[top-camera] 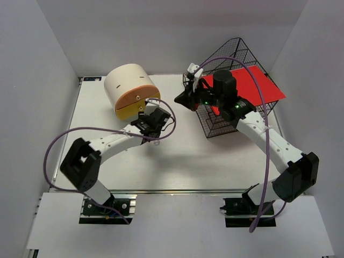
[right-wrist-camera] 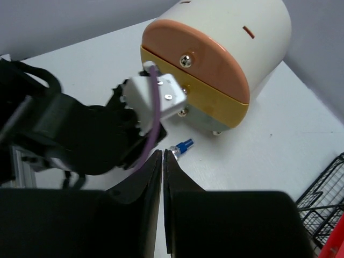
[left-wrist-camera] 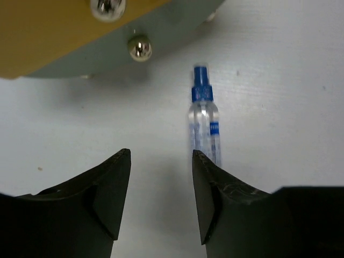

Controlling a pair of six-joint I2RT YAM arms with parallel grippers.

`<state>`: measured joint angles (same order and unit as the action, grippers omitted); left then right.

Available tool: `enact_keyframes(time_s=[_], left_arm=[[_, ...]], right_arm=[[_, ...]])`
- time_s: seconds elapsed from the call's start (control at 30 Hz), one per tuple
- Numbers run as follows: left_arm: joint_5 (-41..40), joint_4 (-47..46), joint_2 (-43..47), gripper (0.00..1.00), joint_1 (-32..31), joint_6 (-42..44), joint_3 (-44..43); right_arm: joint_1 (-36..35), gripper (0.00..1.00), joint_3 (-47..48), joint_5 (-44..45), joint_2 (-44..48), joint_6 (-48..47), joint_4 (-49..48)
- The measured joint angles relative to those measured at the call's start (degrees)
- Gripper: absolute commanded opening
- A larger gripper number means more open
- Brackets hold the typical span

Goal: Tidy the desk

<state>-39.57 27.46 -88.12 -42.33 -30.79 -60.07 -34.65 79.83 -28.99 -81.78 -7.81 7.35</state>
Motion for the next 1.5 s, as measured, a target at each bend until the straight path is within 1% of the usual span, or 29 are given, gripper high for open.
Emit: enact_keyframes(time_s=[0.1, 0.23, 0.37, 0.53, 0.73, 1.1, 1.5], left_arm=[[-3.98, -2.12, -6.23, 0.57, 0.24, 2.54, -3.76], [-7.45, -4.55, -12.48, 0.54, 0.74, 3.93, -6.36], [-10.47, -6.73, -17.25, 0.56, 1.36, 3.76, -7.65], [-15.45, -9.57, -20.65, 0.57, 1.70, 4.59, -8.02], [-19.69, -13.60, -23.30, 0.58, 2.29, 7.26, -8.24], [-23.82, -19.45, -24.87, 0.56, 3.28, 12.17, -8.24], [-25.22, -20.48, -26.67, 0.50, 4.00, 13.81, -9.20]], right_arm=[[0.90, 0.10, -0.87, -2.01, -0.02, 1.20, -0.07], [1.73, 0.10, -0.96, -3.63, 0.00, 1.49, -0.13], [2.40, 0.10, -1.11, -4.96, 0.00, 1.64, -0.31], [3.13, 0.10, -1.64, -6.16, 0.00, 1.68, -0.31], [3.96, 0.10, -1.68, -7.21, -0.20, 1.81, -0.31], [5.42, 0.09, -1.68, -7.85, -1.73, 1.88, -0.28], [7.04, 0.08, -1.68, -8.92, -1.95, 2.38, -0.28]])
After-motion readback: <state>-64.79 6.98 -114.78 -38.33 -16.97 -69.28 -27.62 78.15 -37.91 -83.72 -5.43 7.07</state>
